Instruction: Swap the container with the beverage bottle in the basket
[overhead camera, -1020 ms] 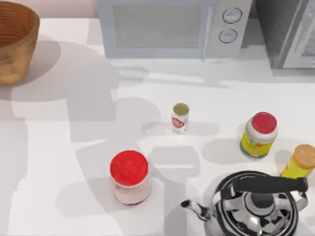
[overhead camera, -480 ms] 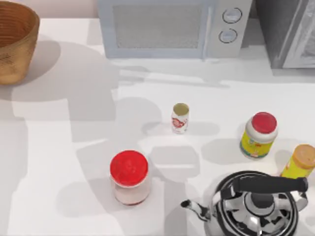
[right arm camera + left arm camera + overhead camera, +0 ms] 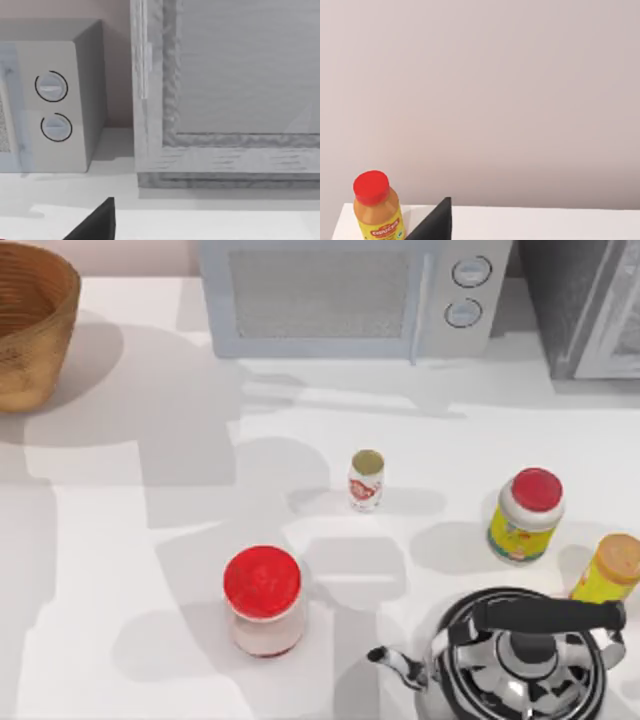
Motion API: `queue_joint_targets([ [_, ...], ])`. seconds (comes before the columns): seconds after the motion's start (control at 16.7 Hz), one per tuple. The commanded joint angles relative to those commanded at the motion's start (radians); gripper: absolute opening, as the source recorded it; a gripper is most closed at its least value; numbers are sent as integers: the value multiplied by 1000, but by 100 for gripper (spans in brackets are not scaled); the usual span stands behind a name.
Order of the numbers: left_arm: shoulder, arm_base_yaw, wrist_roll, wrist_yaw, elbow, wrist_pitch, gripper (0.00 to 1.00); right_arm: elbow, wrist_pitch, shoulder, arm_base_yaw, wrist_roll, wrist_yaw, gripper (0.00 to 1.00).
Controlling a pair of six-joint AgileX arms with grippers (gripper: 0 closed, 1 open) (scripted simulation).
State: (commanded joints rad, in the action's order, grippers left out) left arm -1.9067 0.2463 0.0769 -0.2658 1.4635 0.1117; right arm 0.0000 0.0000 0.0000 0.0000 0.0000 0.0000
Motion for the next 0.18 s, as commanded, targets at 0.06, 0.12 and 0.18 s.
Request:
queue_joint_targets([
  [0.06,0,0,0,0,0,0,100,0,0,0,0,0,0,100],
  [0.12,0,0,0,0,0,0,100,0,0,0,0,0,0,100],
  [0.18,0,0,0,0,0,0,100,0,0,0,0,0,0,100],
])
